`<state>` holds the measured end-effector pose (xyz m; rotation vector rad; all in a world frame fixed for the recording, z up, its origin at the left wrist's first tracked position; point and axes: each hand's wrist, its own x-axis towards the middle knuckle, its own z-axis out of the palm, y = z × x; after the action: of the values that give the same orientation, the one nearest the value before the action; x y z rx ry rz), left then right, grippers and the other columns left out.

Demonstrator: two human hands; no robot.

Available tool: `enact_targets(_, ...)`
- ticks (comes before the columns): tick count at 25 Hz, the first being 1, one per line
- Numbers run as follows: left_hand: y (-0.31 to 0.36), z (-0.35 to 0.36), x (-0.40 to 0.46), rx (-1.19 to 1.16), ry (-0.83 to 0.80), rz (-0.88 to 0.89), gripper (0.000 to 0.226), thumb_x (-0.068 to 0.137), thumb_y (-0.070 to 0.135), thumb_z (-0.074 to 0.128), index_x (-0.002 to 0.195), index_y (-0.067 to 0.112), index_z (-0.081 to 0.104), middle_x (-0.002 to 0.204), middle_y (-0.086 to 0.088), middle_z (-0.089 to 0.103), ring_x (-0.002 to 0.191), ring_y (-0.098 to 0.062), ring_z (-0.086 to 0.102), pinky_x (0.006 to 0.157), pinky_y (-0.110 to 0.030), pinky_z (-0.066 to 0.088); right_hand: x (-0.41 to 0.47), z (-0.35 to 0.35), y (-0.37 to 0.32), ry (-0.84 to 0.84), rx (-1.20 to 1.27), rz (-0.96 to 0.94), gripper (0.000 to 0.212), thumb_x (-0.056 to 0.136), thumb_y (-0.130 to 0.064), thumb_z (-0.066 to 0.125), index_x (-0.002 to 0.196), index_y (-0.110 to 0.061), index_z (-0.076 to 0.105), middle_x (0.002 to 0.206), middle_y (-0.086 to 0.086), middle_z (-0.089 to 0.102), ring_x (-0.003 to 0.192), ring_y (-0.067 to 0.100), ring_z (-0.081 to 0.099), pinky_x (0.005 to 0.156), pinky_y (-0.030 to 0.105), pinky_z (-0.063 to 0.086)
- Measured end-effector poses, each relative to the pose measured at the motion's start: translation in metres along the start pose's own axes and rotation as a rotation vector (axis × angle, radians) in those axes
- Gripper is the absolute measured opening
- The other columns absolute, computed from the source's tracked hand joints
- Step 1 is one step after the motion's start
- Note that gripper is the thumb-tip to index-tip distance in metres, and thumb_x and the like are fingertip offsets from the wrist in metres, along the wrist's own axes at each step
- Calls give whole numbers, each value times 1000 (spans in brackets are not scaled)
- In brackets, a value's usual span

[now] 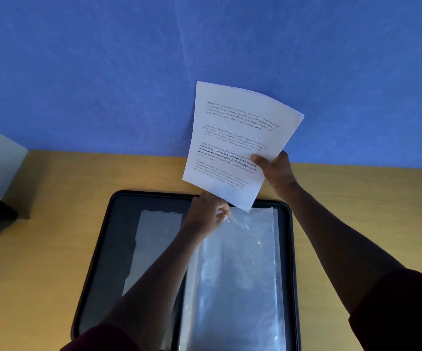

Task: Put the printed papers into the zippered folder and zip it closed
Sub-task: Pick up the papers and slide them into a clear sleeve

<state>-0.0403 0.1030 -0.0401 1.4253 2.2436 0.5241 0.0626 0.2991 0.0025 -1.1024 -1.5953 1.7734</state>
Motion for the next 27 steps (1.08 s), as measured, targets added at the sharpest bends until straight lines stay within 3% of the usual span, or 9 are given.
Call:
enact_targets(6,-3,-2,3,16,-28,3,5,83,25,70,86,28,73,84,11,73,93,-16,56,85,-39,45,2,-14,3,-47,-70,41,22,87,-2,70,108,-9,67,112,12,71,91,16,69,86,33,57)
enact_targets(8,-2,-3,2,21,-35,0,5,83,25,70,86,27,73,83,10,73,93,-16,56,85,-40,46,3,-22,5,-76,-87,53,25,87,-2,71,111,-8,67,114,13,71,100,24,69,91,39,55)
enact_targets(13,-8,-9,-1,11,-29,-9,8,76,25,71,84,26,72,78,13,73,89,-14,59,82,-41,51,6,-40,6,-131,-118,81,25,86,-3,72,107,-16,67,115,12,71,104,28,69,94,47,55)
enact_targets(19,-30,-23,-8,74,15,-50,12,76,16,79,80,25,72,84,8,68,86,-18,54,79,-37,50,7,-43,2,-177,-142,72,27,86,-4,72,107,-20,66,115,9,71,103,24,69,90,42,55)
enact_targets(23,-44,-26,-12,44,64,-100,11,78,14,79,76,21,70,92,5,56,84,-14,53,78,-27,47,8,-41,0,-192,-135,71,30,87,-3,71,111,-19,64,108,-3,71,94,9,69,80,29,54)
enact_targets(25,-49,-26,-13,-5,72,-127,10,79,11,77,77,18,71,94,8,54,82,-7,53,75,-15,42,9,-41,1,-203,-141,72,29,86,-4,72,107,-23,65,107,-6,71,95,9,69,82,31,54)
enact_targets(27,-49,-26,-14,-33,57,-141,9,82,10,75,77,16,70,93,10,56,77,-3,53,70,-11,38,12,-41,3,-210,-156,71,28,85,-6,73,105,-25,66,110,-3,72,101,15,69,88,38,55)
